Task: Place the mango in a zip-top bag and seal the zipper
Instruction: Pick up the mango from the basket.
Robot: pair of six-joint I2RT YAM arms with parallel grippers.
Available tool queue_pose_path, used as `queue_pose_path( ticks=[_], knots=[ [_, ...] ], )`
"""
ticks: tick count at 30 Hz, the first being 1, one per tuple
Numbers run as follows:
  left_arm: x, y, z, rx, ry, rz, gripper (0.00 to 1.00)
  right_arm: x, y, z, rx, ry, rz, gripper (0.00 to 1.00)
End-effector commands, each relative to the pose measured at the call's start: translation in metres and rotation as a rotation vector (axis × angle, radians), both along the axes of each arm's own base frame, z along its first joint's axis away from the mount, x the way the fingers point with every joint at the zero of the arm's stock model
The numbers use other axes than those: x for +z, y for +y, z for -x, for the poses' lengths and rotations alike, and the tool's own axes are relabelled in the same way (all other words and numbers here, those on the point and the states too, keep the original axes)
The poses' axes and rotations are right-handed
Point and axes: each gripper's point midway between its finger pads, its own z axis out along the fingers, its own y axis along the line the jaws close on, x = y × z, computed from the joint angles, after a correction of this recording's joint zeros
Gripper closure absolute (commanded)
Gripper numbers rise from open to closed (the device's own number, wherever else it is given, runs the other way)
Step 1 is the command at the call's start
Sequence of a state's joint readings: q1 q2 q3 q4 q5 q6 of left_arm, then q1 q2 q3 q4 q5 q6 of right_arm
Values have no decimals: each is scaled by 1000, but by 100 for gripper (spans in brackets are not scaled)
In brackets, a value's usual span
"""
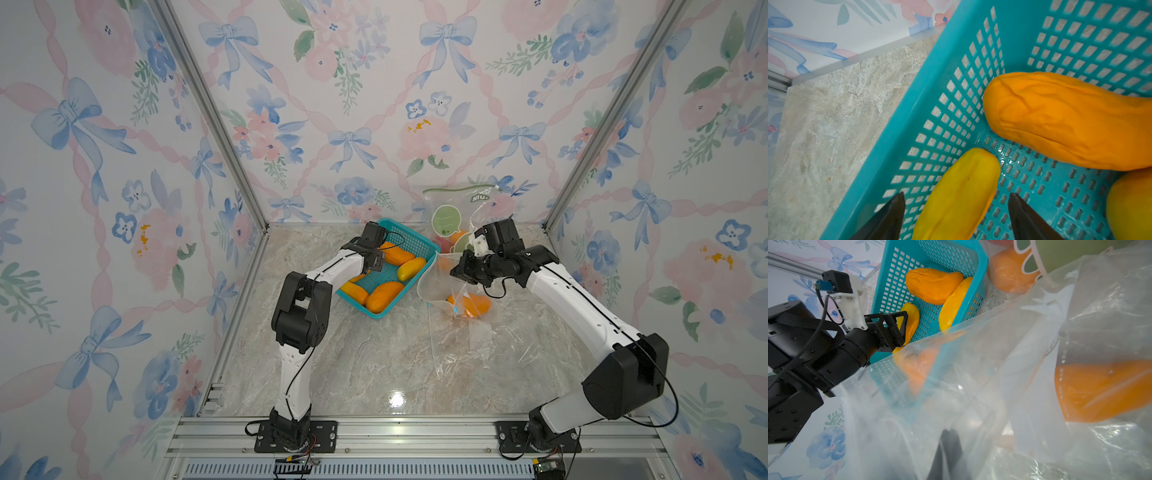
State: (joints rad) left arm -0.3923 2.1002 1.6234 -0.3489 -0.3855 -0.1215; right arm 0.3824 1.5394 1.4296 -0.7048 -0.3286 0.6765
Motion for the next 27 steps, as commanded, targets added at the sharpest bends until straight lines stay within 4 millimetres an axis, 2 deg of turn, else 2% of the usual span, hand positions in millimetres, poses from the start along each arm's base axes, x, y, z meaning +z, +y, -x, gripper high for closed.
queue_pose_path(
  ticks=[1, 15, 22, 24, 27],
  knots=[
    [-13, 7, -1, -12, 49, -33, 18, -5, 1, 1, 4, 8, 18, 100],
    [-60, 0, 5, -44, 153, -1, 27, -9, 1, 0, 2, 10, 22, 100],
    [-75, -3, 5, -52, 183, 2, 29, -10, 1, -1, 2, 10, 29, 100],
    [-77, -2, 5, -49, 186, -1, 32, -11, 1, -1, 3, 11, 31, 100],
    [-73, -1, 4, -44, 178, -2, 44, -11, 0, -1, 3, 11, 32, 100]
  ],
)
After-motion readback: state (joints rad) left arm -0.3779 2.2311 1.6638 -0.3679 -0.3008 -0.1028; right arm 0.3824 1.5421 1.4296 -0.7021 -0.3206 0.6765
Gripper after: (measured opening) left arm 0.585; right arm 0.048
